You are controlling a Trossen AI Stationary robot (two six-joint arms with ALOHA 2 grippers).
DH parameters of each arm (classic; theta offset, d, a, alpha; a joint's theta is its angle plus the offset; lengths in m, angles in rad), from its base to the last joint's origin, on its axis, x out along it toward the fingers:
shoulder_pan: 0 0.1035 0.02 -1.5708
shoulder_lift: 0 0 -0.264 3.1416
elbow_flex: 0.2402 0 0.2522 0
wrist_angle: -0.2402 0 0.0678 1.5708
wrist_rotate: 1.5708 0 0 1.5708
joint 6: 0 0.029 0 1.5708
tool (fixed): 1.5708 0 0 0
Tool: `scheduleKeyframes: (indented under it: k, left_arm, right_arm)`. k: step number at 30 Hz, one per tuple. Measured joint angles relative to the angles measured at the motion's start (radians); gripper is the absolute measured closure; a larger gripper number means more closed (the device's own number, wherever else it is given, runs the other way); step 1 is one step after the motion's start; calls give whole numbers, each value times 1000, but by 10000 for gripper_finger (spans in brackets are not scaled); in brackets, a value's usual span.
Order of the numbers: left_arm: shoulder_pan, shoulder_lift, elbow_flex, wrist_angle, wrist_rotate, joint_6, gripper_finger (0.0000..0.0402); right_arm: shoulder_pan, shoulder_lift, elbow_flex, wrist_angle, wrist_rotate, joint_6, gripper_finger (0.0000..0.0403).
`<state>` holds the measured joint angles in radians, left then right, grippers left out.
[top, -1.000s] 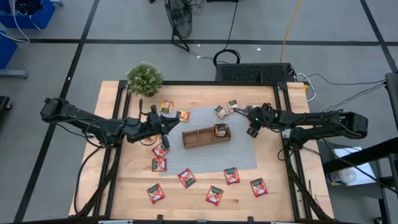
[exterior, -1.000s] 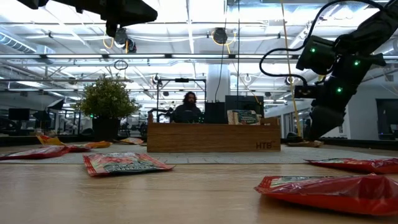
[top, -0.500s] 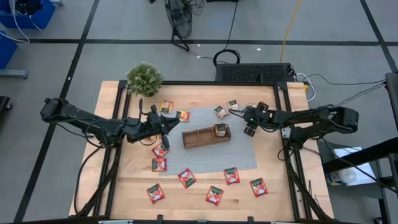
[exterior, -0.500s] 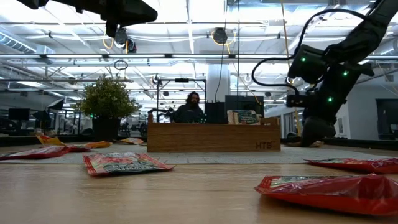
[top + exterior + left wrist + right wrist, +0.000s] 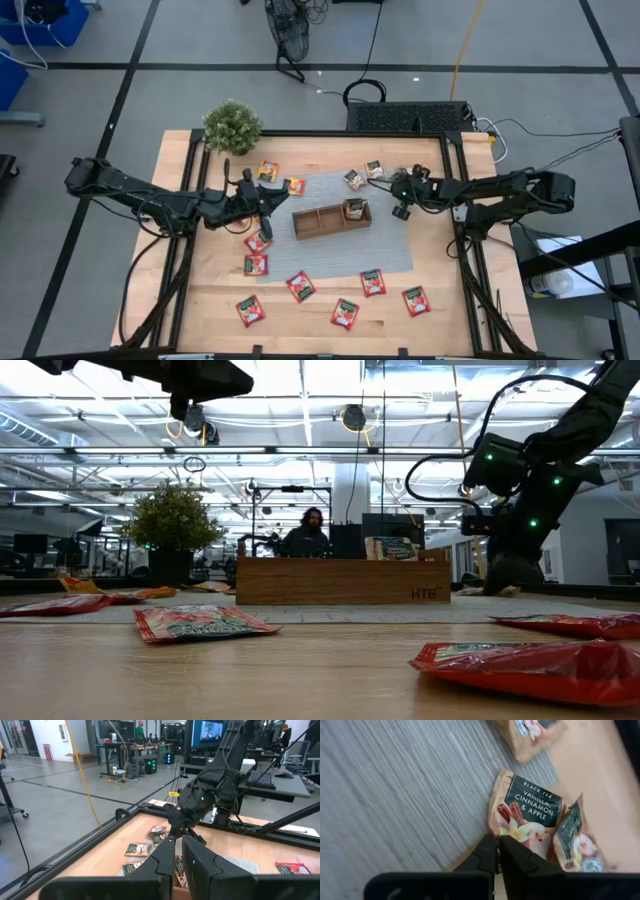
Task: Pick & Place Tea
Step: Put the brown tea bag into the right section of the wooden organizer
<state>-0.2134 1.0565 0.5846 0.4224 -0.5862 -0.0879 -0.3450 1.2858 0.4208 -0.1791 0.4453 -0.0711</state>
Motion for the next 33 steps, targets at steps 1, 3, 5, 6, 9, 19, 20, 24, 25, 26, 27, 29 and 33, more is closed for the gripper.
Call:
scheduleKeyframes:
  k: [1,3,5,6,9,19,20,24,25,26,27,29,33]
  left_arm:
    - [0,0,0,0,0,0,360]
    - [0,0,1,0,0,0,360]
    - [0,0,1,0,0,0,360]
    - [0,0,1,1,0,0,360]
    - [0,0,1,1,0,0,360]
    - [57,54,2,94,19,-203,360]
    - [79,74,2,101,46,-243,360]
    - [180,177,2,124,151,-406,359]
    - [204,203,2,133,164,-442,357]
    - [227,232,2,156,186,-472,353]
    - [251,263,2,187,221,-493,347]
    - [285,326,3,274,316,-524,326]
    - [315,456,73,379,436,-541,266]
  right_arm:
    - [12,-7,-2,-6,26,-3,399]
    - [38,-28,-6,-23,81,-14,400]
    - [69,-53,-5,-7,130,-28,401]
    - [83,-65,-3,3,158,-27,402]
    - [130,-97,-3,21,211,-48,402]
    - [362,-61,-2,404,451,-350,402]
    - [389,-43,-2,463,466,-389,402]
    - [468,37,-1,696,471,-548,403]
    - [482,61,-1,752,471,-588,403]
    - [495,84,-1,806,471,-623,403]
    - [506,108,-1,866,472,-657,403]
    - [524,152,-1,987,470,-717,403]
    - [544,234,7,1179,468,-808,403]
